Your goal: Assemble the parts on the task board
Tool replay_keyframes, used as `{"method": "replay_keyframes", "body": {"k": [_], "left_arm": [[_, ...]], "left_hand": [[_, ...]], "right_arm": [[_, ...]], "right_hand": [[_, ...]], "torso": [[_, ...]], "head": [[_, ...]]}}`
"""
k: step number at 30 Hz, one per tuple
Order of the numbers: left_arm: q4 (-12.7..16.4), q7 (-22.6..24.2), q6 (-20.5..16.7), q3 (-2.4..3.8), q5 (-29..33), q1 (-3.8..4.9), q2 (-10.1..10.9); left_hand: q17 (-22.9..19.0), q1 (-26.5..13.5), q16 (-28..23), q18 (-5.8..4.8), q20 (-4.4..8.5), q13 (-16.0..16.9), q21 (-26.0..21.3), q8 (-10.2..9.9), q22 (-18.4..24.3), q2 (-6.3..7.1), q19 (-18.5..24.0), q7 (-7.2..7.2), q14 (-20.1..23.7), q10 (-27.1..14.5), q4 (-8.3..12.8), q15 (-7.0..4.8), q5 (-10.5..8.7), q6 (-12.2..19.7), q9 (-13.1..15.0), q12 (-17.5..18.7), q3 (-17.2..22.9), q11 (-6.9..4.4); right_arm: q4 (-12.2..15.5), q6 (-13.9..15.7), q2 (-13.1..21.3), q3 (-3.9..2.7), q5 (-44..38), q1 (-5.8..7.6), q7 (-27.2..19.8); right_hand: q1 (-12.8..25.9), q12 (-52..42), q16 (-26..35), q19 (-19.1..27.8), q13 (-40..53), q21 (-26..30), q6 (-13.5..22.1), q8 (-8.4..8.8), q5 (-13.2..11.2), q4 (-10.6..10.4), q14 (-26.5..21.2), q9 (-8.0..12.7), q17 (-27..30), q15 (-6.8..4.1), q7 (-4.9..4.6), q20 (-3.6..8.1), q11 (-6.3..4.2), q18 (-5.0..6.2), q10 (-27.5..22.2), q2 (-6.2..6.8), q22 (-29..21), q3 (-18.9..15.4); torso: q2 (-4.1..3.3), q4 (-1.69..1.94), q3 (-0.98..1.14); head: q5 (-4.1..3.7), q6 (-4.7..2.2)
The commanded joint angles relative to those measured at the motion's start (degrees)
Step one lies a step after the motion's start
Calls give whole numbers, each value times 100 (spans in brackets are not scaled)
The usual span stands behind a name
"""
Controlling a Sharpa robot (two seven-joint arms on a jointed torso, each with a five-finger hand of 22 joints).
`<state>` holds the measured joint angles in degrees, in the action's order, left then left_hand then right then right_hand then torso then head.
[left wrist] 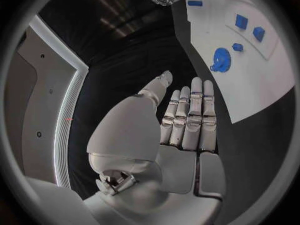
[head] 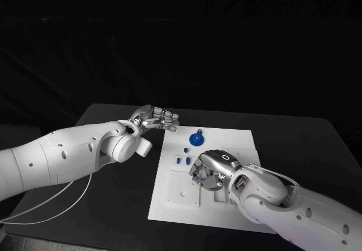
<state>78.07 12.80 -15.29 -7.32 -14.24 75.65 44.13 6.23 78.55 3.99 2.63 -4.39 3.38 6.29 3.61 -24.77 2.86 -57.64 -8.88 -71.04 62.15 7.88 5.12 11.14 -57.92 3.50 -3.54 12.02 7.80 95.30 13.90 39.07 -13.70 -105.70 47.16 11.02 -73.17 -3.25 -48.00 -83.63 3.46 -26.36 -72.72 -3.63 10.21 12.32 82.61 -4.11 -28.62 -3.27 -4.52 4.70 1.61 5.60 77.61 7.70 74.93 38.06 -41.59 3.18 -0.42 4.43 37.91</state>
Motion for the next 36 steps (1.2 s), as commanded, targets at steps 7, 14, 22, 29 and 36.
{"method": "replay_keyframes", "body": {"k": [7, 14, 22, 29, 36], "left_arm": [[-4, 91, 10, 6, 53, 7, -23], [-10, 80, 34, 6, 53, 7, -23], [-16, 37, 75, 6, 53, 7, -11], [-21, 23, 89, 6, 48, 7, -4], [-29, 17, 117, 6, 45, 6, -8]], "left_hand": [[5, -20, -18, 10, 32, -3, 27, 12, -10, -41, 4, 8, -22, 6, -23, 2, -4, 21, 8, 18, 1, -5], [5, -20, -18, 10, 32, -3, 27, 12, -10, -41, 4, 8, -22, 6, -23, 2, -4, 21, 8, 18, 1, -5], [9, -31, -19, 10, 29, -3, 38, 12, -7, -42, 12, 5, -17, -4, -55, 5, -14, 34, 8, 18, -1, -3], [10, -28, -19, 10, 26, -3, 36, 12, 1, -44, 13, 4, -13, -10, -65, 7, -15, 39, 8, 18, -4, -1], [10, -28, -19, 10, 26, -3, 36, 12, 1, -44, 13, 4, -13, -10, -65, 7, -15, 39, 8, 18, -4, -1]], "right_arm": [[-39, 144, -84, 12, -478, -139, 55], [-70, 136, -108, 15, -504, -178, 65], [-90, 82, -101, 16, -491, -204, 80], [-84, 132, -94, 16, -506, -215, 122], [-84, 153, -83, 15, -516, -219, 134]], "right_hand": [[0, -17, -35, -74, 6, 77, -39, -2, -12, -8, 21, -4, 15, -37, 6, 17, -22, 82, 75, 8, 211, 44], [9, -17, -39, -84, 7, 95, -43, -2, -7, -14, 21, -5, 17, -38, 7, 18, -24, 81, 81, 10, 222, 46], [17, -17, -44, -95, 6, 112, -48, -3, 21, -10, 19, -7, 18, -42, 9, 22, -27, 78, 88, 22, 237, 55], [17, -17, -41, -98, 6, 131, -49, -2, 38, -7, 16, -7, 23, -46, 10, 26, -27, 79, 91, 24, 246, 62], [19, -17, -42, -101, 7, 134, -51, -3, 38, -7, 16, -7, 24, -47, 11, 27, -28, 79, 92, 26, 251, 68]], "torso": [[1, 15, -12], [1, 11, -15], [0, 6, -10], [-1, 12, -3], [-2, 5, -11]], "head": [[70, 63], [41, 90], [62, 119], [65, 125], [68, 138]]}}
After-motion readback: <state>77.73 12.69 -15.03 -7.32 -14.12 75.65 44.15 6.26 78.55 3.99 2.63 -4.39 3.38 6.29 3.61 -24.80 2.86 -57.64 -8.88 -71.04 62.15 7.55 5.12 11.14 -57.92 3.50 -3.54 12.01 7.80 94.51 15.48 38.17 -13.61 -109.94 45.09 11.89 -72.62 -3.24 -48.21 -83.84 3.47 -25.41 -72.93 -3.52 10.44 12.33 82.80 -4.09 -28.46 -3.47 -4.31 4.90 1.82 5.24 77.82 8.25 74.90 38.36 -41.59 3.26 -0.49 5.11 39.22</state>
